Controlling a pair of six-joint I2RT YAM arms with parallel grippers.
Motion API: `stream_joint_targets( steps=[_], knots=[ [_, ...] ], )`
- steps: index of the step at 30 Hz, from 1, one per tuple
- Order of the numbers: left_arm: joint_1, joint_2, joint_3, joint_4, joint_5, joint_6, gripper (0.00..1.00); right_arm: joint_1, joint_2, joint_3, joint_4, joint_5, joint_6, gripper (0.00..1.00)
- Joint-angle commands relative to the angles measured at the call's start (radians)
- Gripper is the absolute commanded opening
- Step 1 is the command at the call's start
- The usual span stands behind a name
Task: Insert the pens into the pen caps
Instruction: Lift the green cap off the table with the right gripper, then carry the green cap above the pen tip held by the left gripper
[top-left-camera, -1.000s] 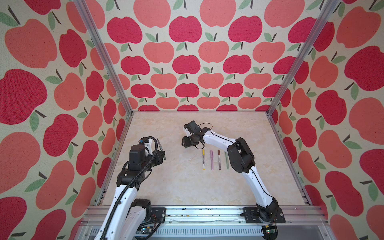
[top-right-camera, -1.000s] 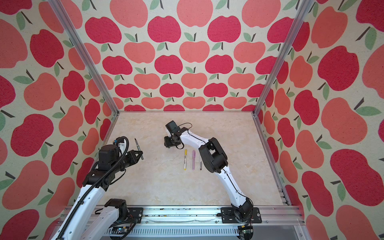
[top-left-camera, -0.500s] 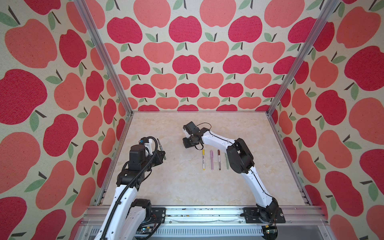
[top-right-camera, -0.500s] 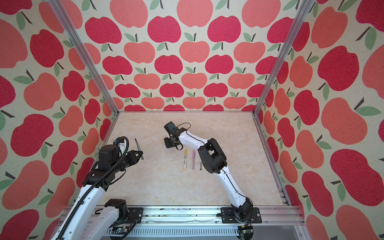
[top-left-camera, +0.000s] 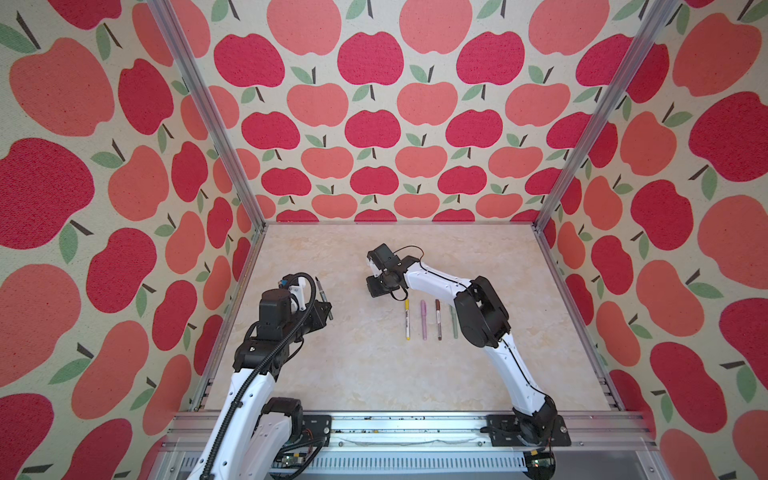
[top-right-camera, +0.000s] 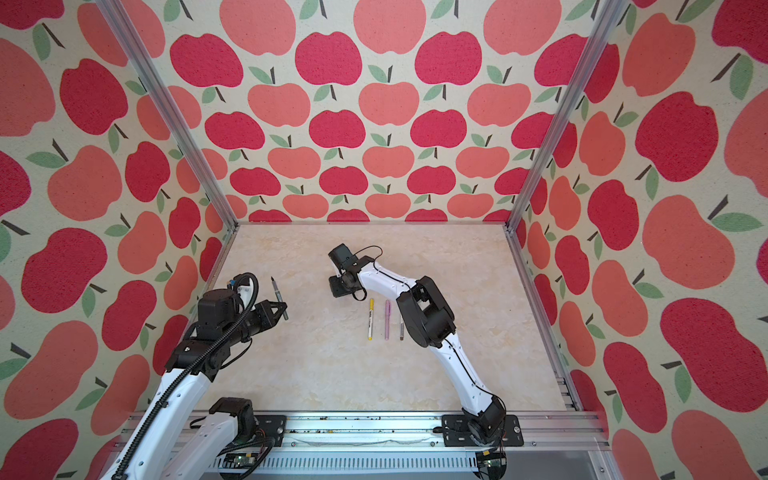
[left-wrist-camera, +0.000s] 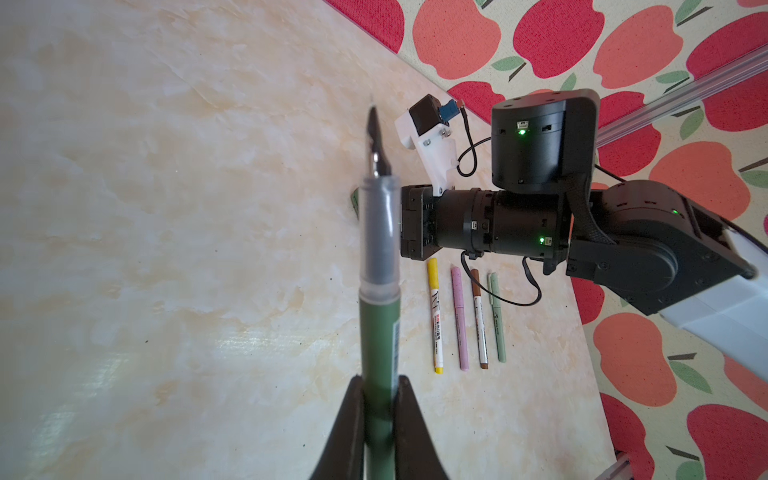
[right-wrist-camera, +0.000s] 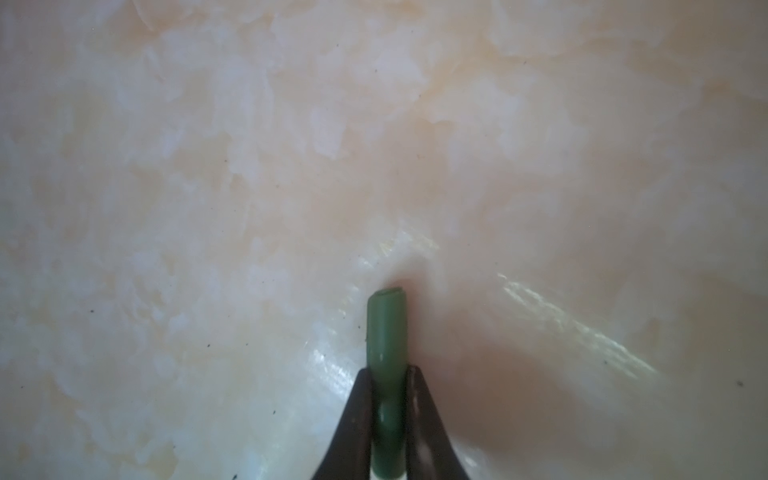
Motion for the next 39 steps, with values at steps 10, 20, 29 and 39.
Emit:
stream_joint_targets(
  steps=[10,20,29,39],
  knots=[
    [-0.09,0.084,0.014,0.069,0.137,0.037,0.0,-0.023,-0.29,-0.176,0.085,-0.03,0.058,0.05],
    [-0.293,0.155,0.022,0.136,0.079,0.092,0.0,-0.084,-0.521,-0.382,0.28,-0.195,0.199,0.06],
    [-0.333,0.207,0.03,0.197,0.064,0.074,0.0,-0.096,-0.599,-0.48,0.414,-0.338,0.303,0.06],
    [-0.351,0.245,0.058,0.209,0.056,0.08,0.0,-0.09,-0.589,-0.484,0.507,-0.419,0.391,0.07]
  ],
)
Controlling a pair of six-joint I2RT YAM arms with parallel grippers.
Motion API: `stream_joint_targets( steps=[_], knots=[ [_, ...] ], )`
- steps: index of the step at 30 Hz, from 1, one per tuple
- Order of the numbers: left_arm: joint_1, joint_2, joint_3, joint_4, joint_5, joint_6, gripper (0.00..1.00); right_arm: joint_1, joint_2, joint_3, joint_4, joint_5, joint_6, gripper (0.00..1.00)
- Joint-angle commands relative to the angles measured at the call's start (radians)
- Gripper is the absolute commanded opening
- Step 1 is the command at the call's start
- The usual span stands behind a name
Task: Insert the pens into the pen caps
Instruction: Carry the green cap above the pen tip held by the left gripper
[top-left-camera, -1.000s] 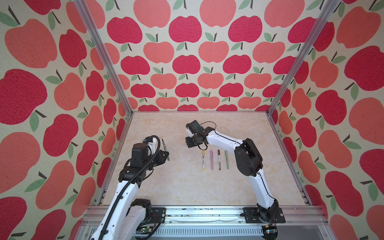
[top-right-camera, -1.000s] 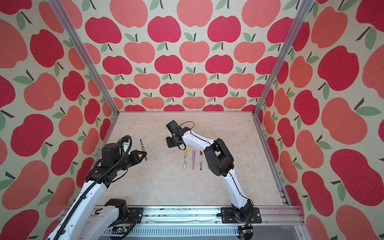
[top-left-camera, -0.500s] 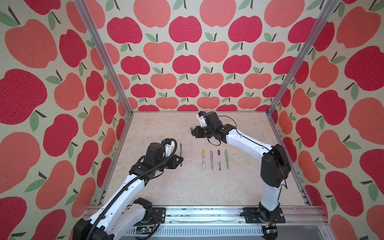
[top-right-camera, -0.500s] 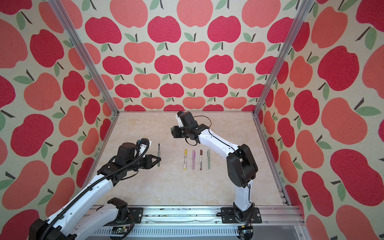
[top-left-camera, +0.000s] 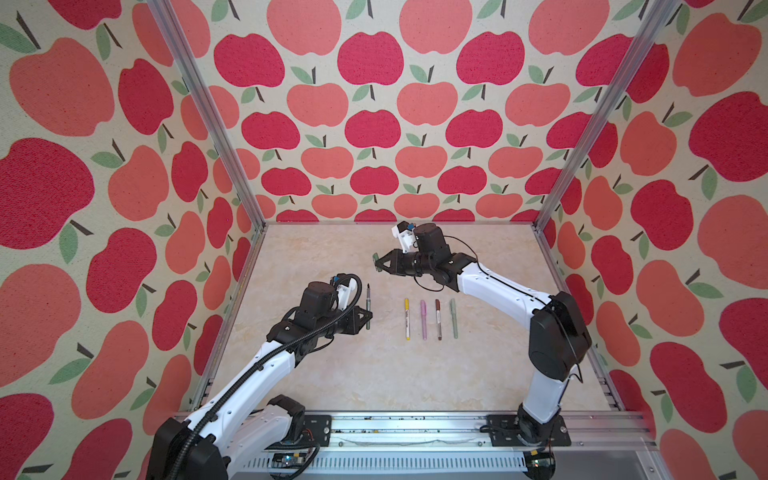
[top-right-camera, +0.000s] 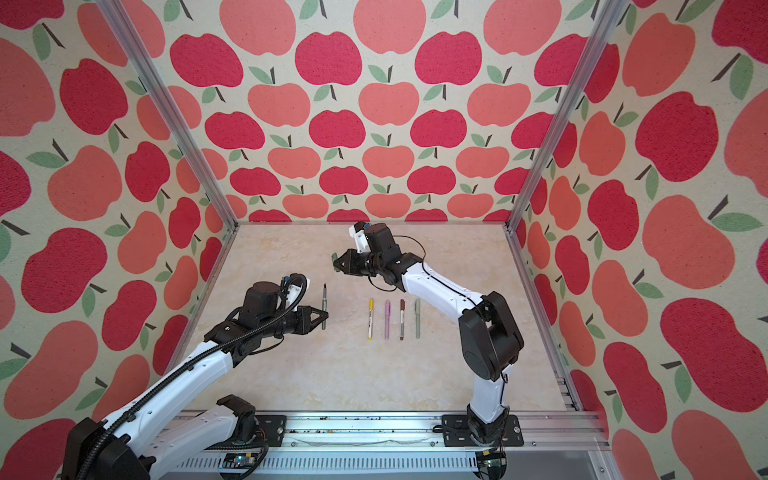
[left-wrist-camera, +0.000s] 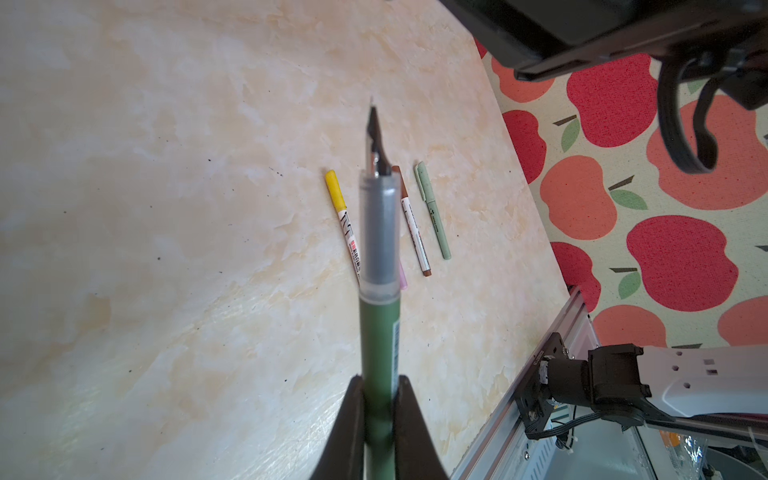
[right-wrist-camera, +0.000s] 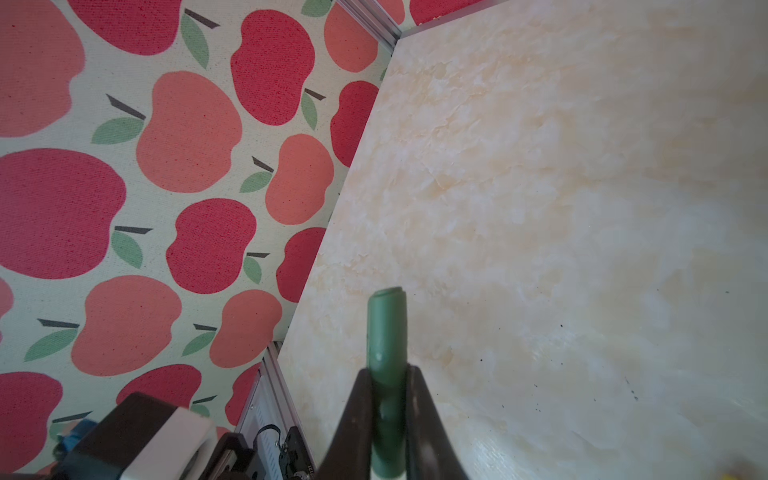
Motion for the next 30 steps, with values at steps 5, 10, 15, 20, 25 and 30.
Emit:
stream_joint_targets(
  steps=[5,10,15,20,25,30],
  knots=[
    [-0.012,0.024,0.044,0.029,-0.014,0.022,0.0,0.013,-0.008,0.003,0.063,-0.066,0.06,0.07],
    [-0.015,0.037,0.053,0.035,-0.017,0.024,0.0,0.023,0.003,0.015,0.064,-0.076,0.065,0.07],
    [-0.015,0.043,0.055,0.038,-0.028,0.024,0.0,0.036,0.009,0.015,0.066,-0.083,0.067,0.07],
    [-0.015,0.042,0.054,0.039,-0.041,0.024,0.0,0.046,0.011,0.007,0.075,-0.091,0.073,0.07],
    [-0.015,0.043,0.055,0.041,-0.047,0.021,0.0,0.053,0.014,-0.003,0.084,-0.093,0.077,0.06],
    [-0.015,0.038,0.054,0.044,-0.063,0.017,0.0,0.059,0.008,-0.015,0.089,-0.094,0.079,0.06]
  ],
)
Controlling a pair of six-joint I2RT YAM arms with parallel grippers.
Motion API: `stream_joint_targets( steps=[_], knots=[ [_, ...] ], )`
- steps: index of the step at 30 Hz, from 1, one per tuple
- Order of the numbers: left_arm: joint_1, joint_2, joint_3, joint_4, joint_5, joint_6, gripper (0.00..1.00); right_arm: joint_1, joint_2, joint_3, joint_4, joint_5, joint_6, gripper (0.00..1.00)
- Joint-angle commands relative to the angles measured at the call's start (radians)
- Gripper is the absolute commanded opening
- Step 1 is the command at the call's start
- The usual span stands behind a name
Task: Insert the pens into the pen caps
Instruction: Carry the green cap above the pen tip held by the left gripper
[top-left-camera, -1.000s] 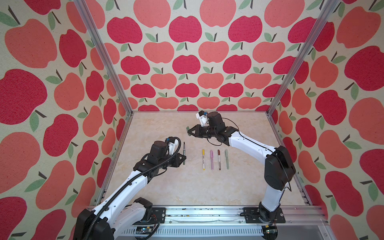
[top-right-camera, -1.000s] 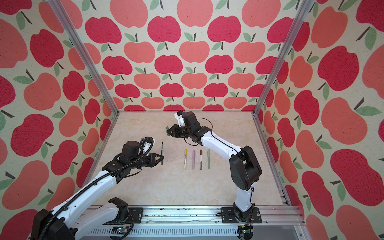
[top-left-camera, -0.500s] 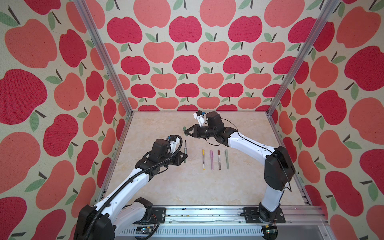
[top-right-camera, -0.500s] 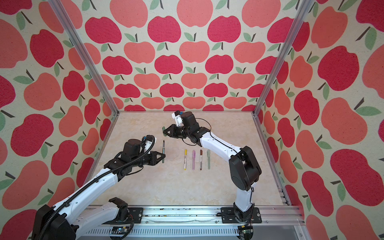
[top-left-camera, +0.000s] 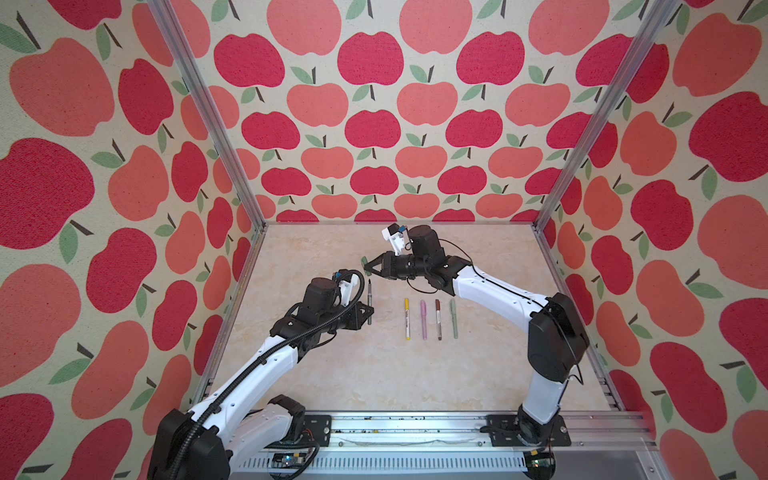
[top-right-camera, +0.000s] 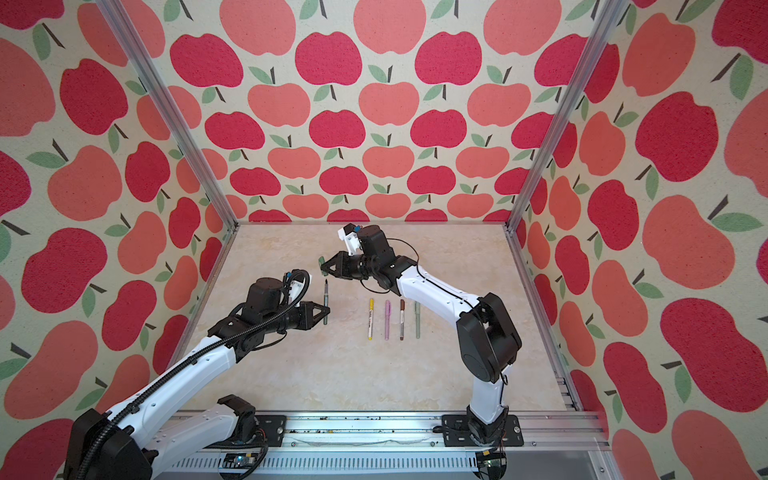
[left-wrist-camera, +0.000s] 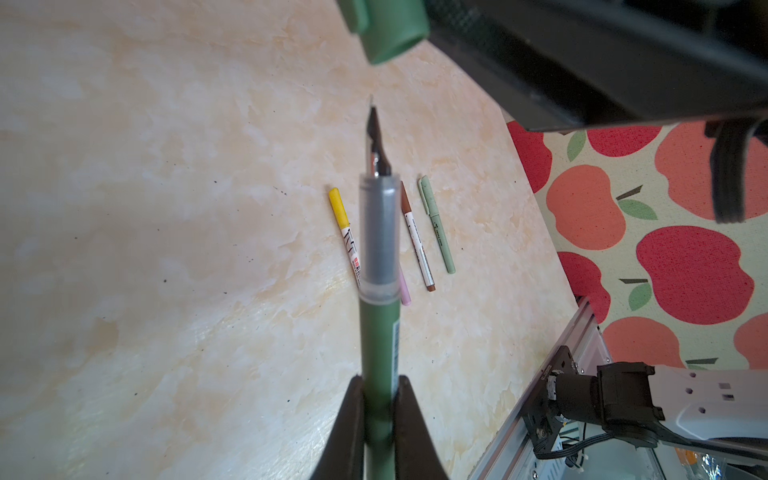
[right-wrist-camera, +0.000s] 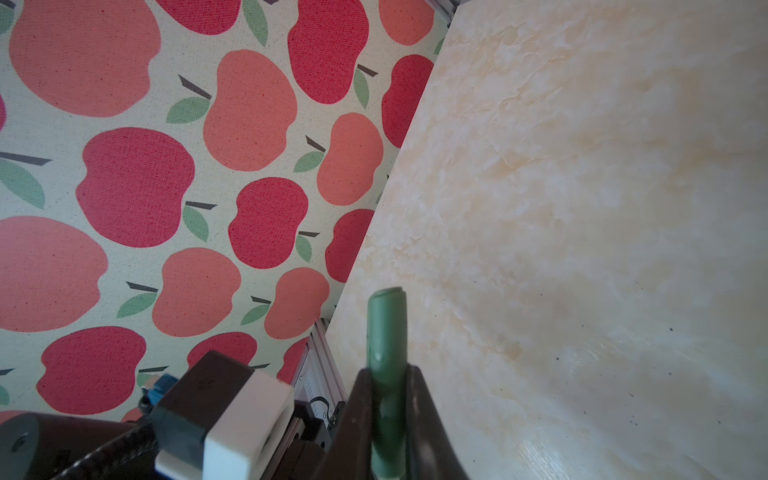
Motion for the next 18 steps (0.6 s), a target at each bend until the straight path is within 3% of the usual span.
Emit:
stream_joint_targets(
  steps=[1,18],
  knots=[
    [-0.004,-0.003,0.026,0.029,-0.023,0.017,0.0,0.01,0.006,-0.017,0.027,-0.016,0.008,0.06],
    [-0.003,-0.015,0.024,0.029,-0.043,0.016,0.0,0.024,0.004,-0.025,0.013,0.004,-0.012,0.06]
  ],
)
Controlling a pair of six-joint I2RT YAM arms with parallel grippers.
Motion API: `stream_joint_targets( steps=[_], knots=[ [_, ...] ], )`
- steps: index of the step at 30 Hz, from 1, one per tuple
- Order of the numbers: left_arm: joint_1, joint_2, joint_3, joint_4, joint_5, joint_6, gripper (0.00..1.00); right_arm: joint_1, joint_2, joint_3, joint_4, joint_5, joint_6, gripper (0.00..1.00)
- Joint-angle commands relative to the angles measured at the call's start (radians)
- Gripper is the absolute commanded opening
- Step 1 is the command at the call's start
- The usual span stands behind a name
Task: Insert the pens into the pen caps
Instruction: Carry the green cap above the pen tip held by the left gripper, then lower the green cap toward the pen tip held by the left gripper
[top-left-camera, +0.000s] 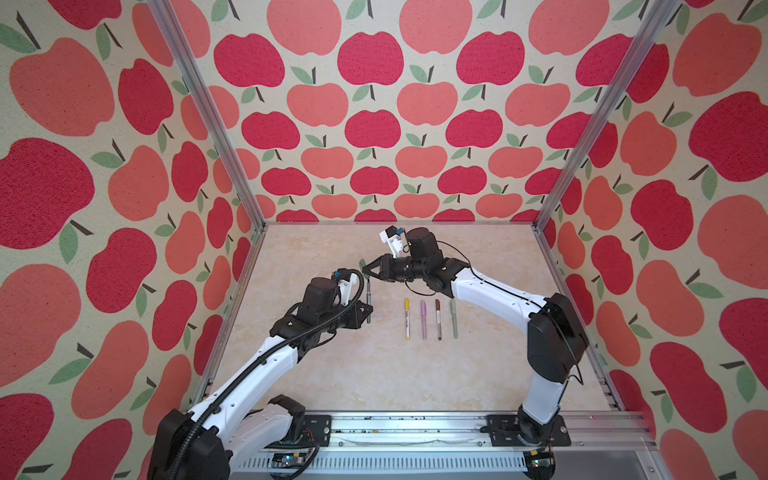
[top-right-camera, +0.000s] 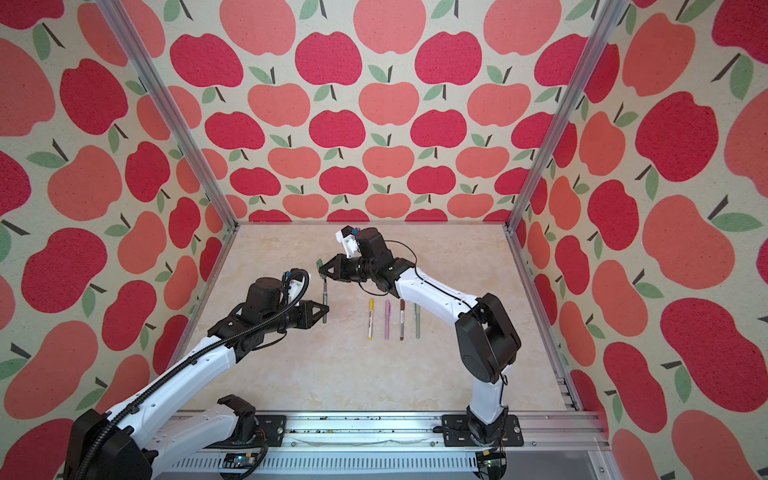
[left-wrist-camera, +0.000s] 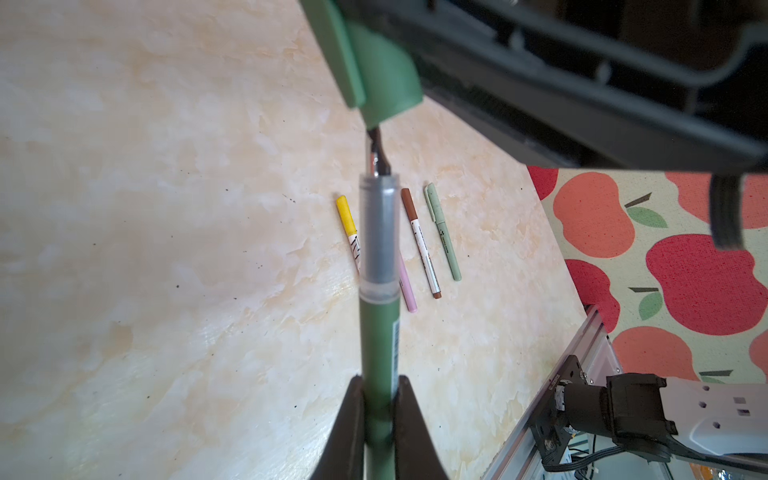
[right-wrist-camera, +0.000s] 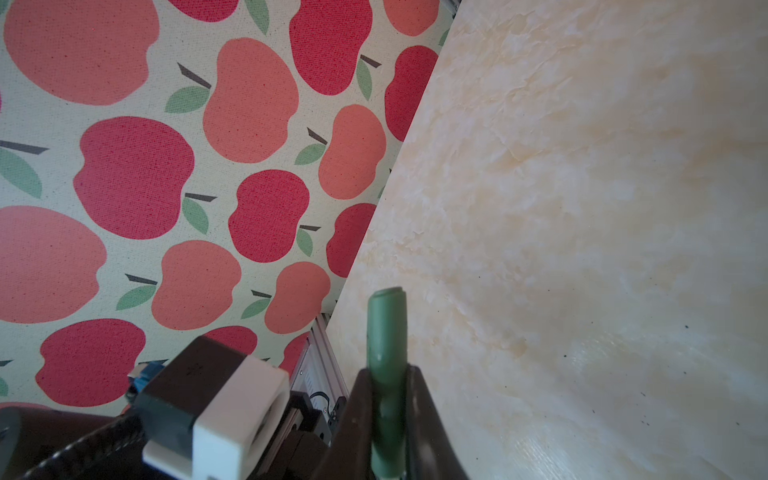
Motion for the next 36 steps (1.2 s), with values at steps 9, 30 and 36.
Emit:
stream_joint_targets(
  steps=[9,30,36],
  knots=[
    [-0.003,-0.024,0.022,0.024,-0.026,0.016,0.0,0.012,0.01,-0.011,0.008,0.002,-0.008,0.06],
    [0.0,-0.038,0.008,0.03,-0.027,0.008,0.0,0.014,0.013,0.007,0.005,0.01,-0.017,0.06],
    [-0.001,-0.037,-0.007,0.034,-0.006,0.003,0.0,-0.009,0.02,0.061,-0.017,0.018,-0.038,0.06]
  ],
)
